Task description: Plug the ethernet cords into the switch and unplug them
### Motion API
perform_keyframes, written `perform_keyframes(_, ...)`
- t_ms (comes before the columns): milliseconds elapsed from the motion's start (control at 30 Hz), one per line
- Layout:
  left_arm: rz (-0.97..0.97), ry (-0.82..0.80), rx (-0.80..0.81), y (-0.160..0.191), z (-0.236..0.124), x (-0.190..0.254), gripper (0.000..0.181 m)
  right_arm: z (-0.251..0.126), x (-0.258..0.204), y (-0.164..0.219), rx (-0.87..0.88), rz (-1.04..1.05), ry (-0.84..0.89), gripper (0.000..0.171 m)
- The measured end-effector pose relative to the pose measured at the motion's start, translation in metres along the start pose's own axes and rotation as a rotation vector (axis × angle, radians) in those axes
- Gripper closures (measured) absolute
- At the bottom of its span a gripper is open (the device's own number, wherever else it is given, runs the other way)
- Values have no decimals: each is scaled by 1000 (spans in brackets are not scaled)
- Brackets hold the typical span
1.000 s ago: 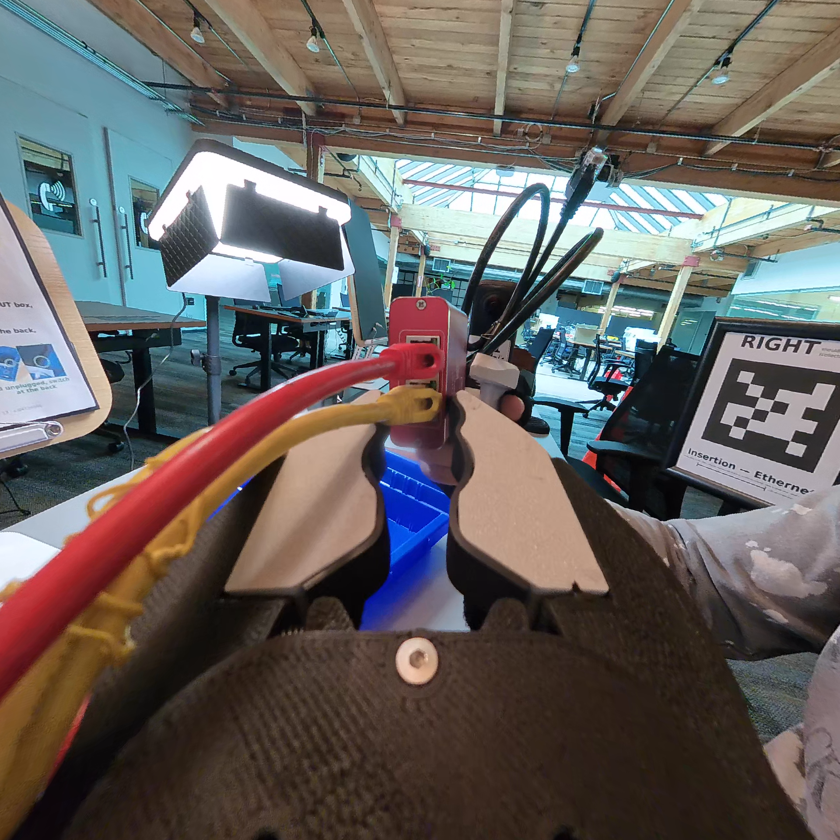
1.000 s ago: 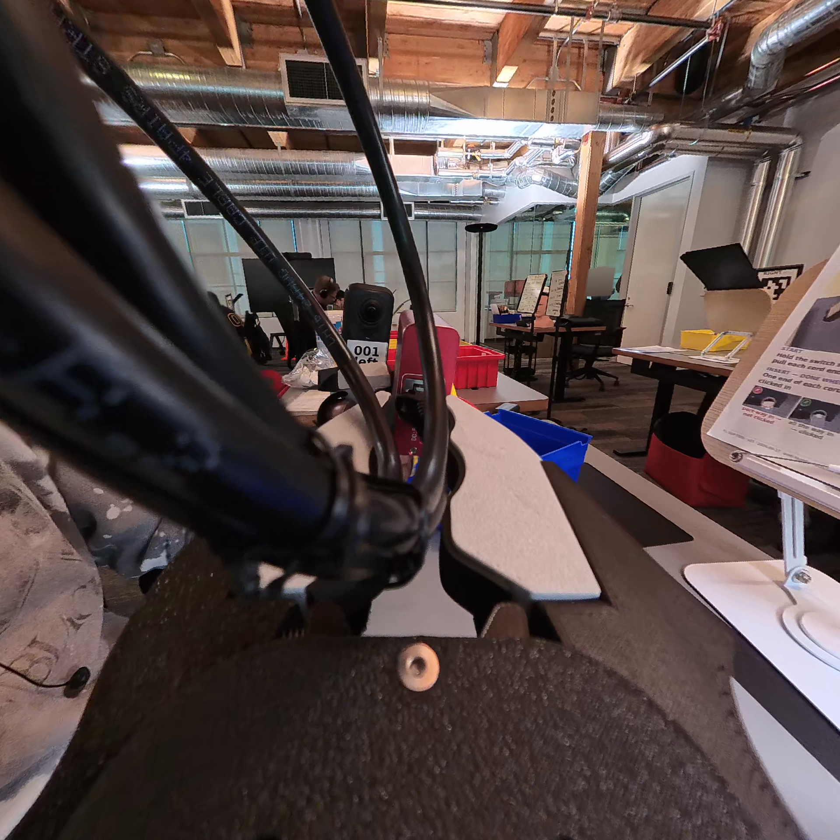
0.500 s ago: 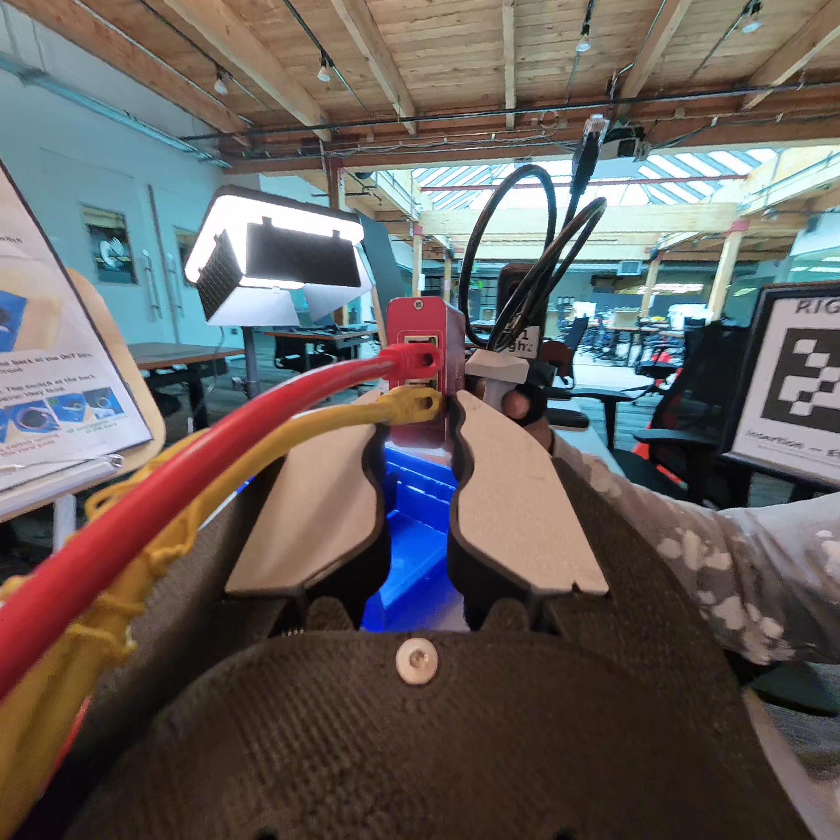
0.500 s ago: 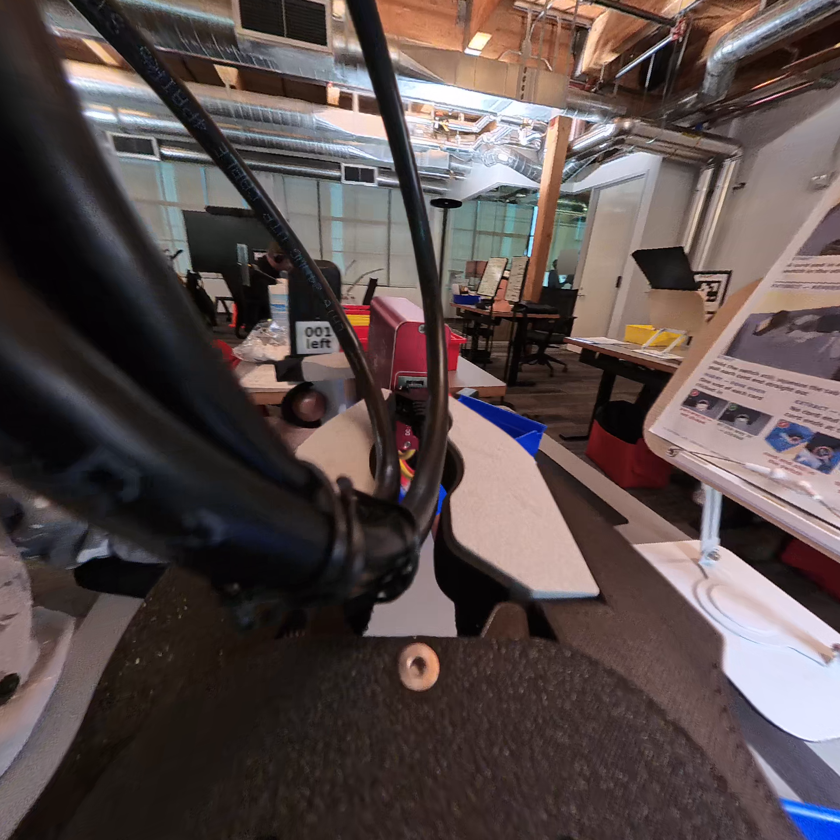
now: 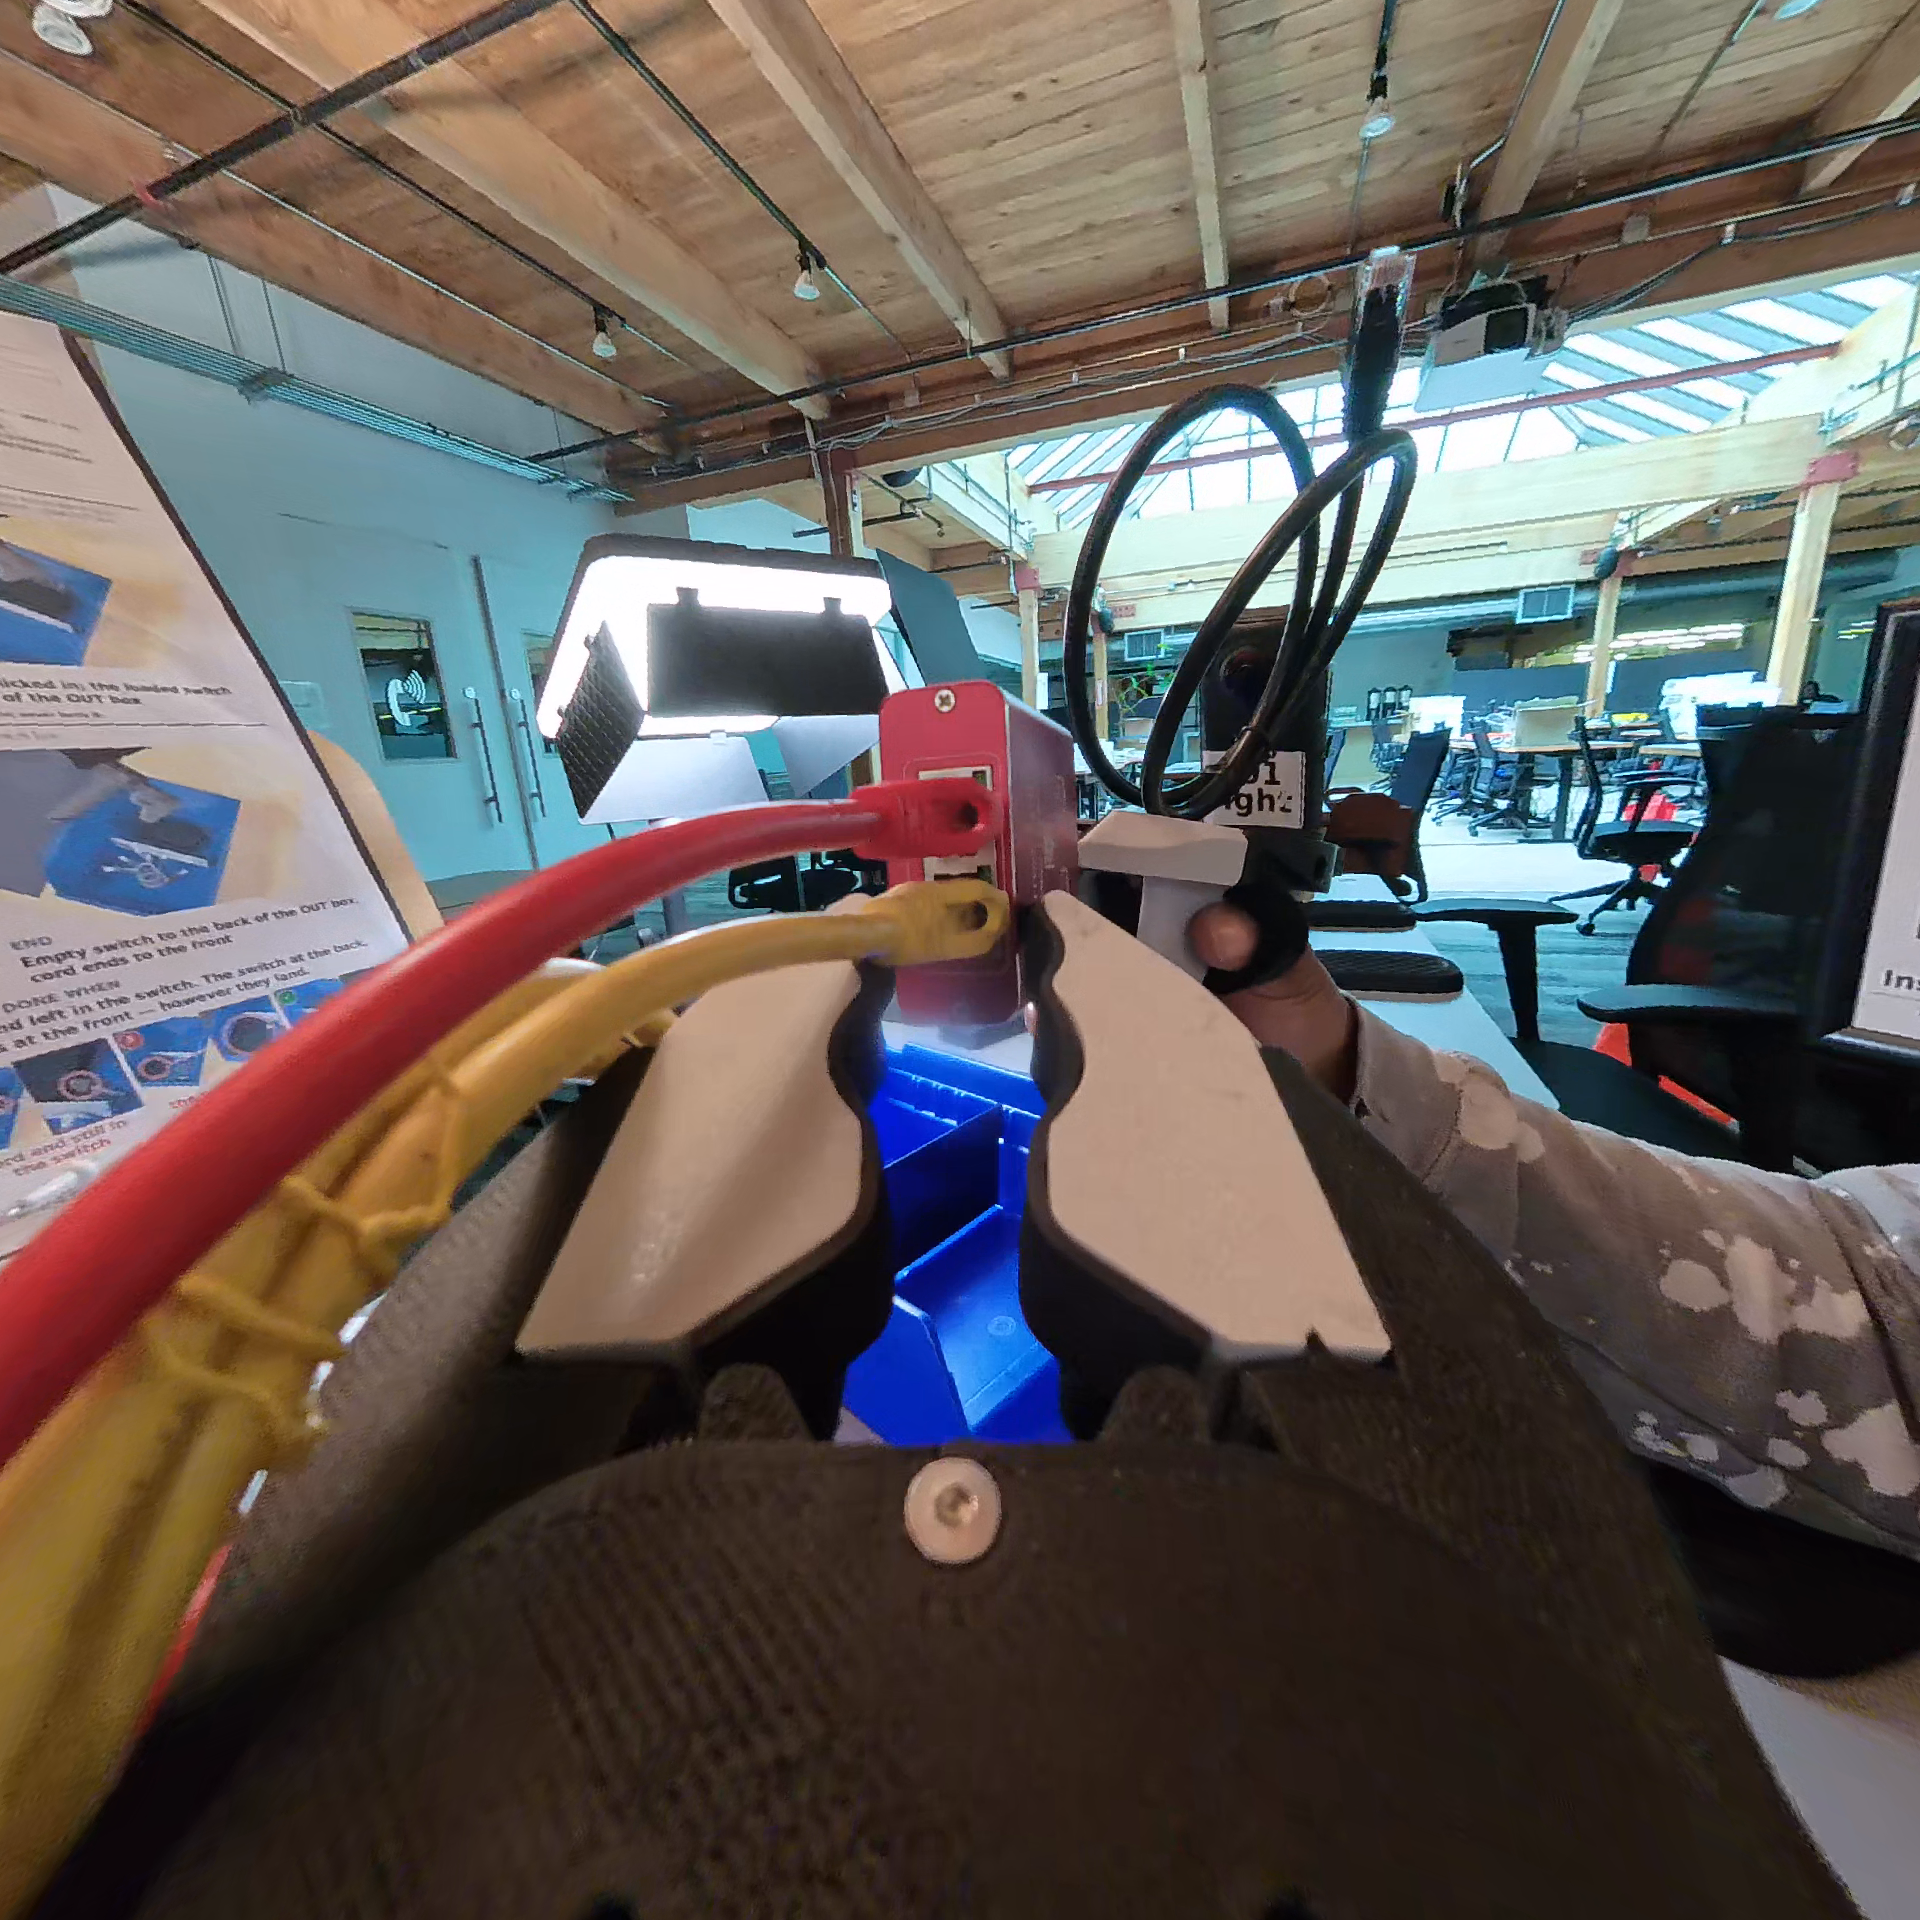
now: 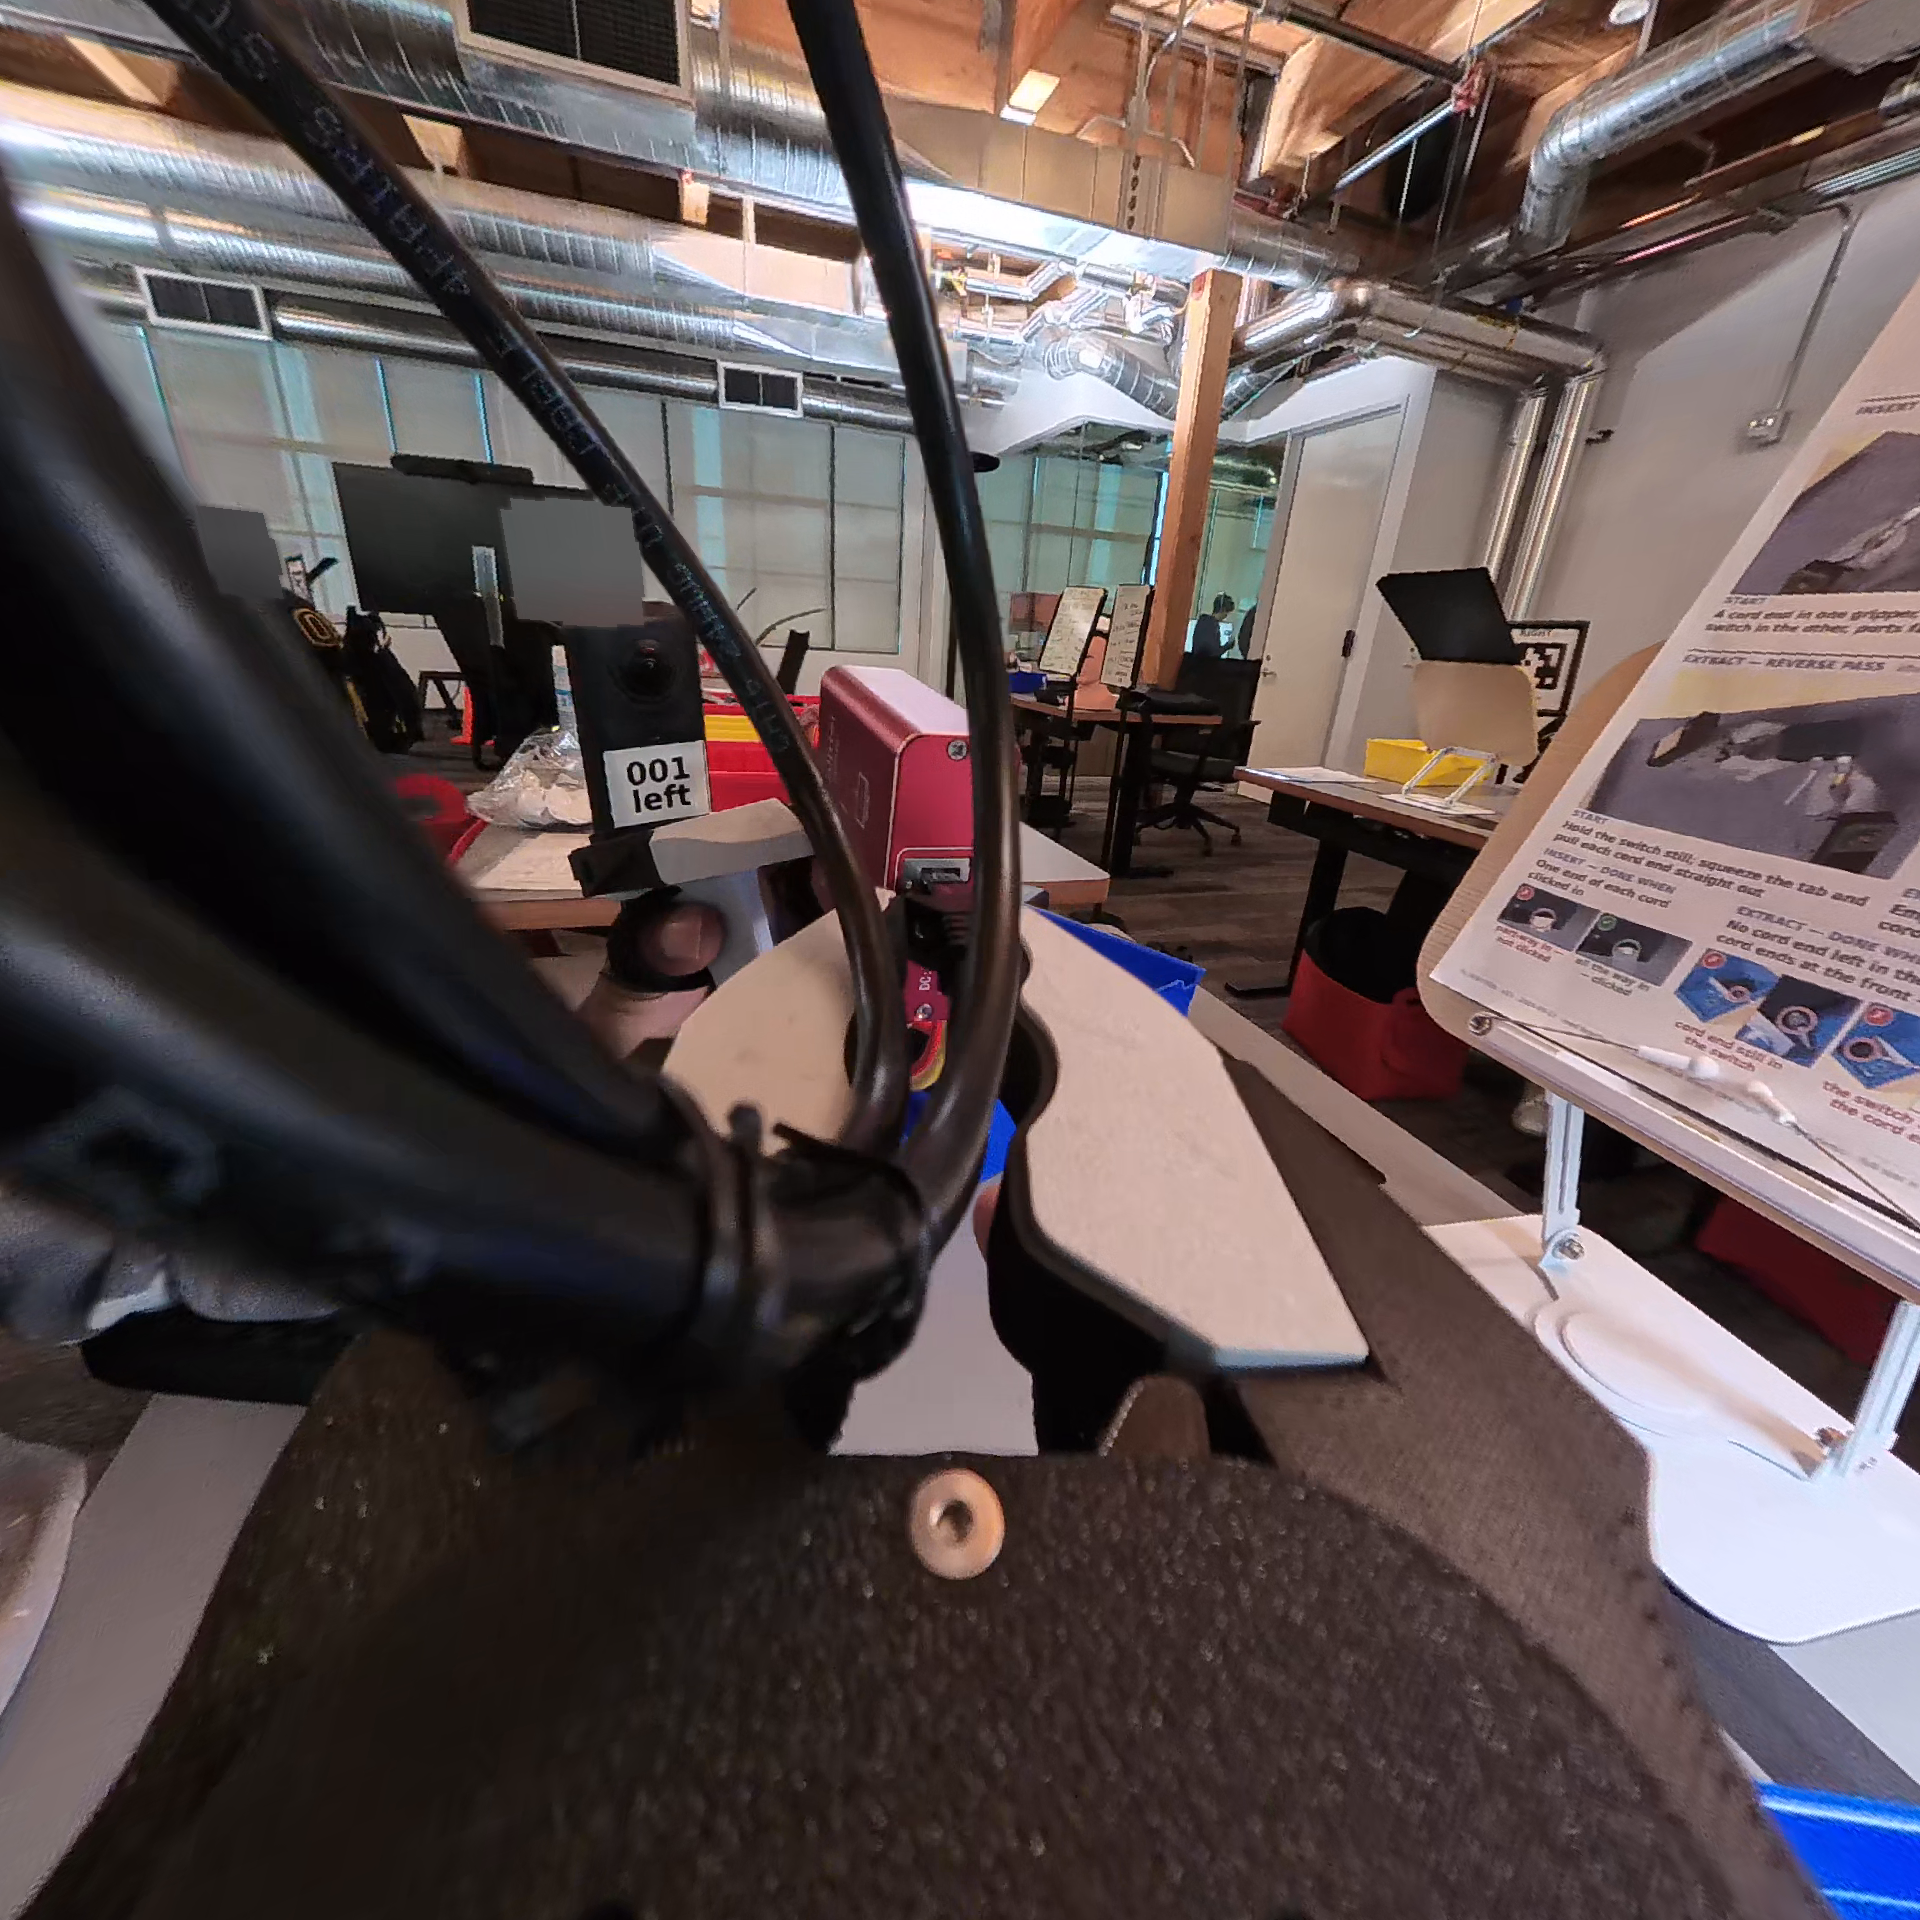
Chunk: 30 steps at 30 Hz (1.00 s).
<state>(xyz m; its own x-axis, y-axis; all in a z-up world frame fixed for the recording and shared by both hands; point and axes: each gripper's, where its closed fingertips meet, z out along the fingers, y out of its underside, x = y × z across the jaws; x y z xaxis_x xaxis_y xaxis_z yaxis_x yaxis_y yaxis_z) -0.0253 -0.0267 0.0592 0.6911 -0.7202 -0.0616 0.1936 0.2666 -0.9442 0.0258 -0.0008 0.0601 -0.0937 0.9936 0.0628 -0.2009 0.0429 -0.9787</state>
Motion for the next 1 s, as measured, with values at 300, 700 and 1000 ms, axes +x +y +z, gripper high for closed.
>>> perform_keyframes(300, 57, -52, -28, -49, -32, -16, 157, -62, 42, -14, -141, -70, 214, 158)
perform_keyframes(700, -11, -73, -70, -55, -44, -35, 157, -221, 94, 116, -1251, 341, 375, 159)
perform_keyframes(1000, -35, -52, -112, -42, -41, -35, 157, -256, 91, 168, -1675, 630, 233, 158)
